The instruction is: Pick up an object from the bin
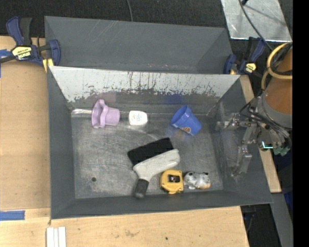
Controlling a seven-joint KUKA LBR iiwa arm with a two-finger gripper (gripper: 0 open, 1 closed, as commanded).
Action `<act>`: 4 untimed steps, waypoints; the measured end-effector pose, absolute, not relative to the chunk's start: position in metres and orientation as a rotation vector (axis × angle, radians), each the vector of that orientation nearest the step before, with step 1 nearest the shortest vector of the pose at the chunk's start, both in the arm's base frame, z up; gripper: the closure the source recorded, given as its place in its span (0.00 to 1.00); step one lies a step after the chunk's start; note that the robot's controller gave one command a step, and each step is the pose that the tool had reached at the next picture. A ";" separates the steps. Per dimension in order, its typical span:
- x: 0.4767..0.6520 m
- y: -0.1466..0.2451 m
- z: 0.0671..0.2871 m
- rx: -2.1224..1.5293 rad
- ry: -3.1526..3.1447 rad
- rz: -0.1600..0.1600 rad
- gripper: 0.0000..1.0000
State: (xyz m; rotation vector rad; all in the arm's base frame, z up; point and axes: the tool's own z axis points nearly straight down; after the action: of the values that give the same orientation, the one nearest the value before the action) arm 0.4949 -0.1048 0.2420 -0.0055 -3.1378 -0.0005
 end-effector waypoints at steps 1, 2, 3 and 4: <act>0.497 -0.104 0.245 -0.001 -3.145 0.002 0.00; 0.492 -0.104 0.164 0.053 -3.149 0.003 0.00; 0.489 -0.103 0.109 0.079 -3.141 0.001 0.00; 0.492 -0.098 0.125 -0.221 -3.135 0.000 0.00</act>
Offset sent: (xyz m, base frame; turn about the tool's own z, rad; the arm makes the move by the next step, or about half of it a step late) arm -0.0115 0.0014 -0.1720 -0.0784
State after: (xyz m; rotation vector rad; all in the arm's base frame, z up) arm 0.4915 -0.0978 0.1248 -0.2211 -3.1355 0.0003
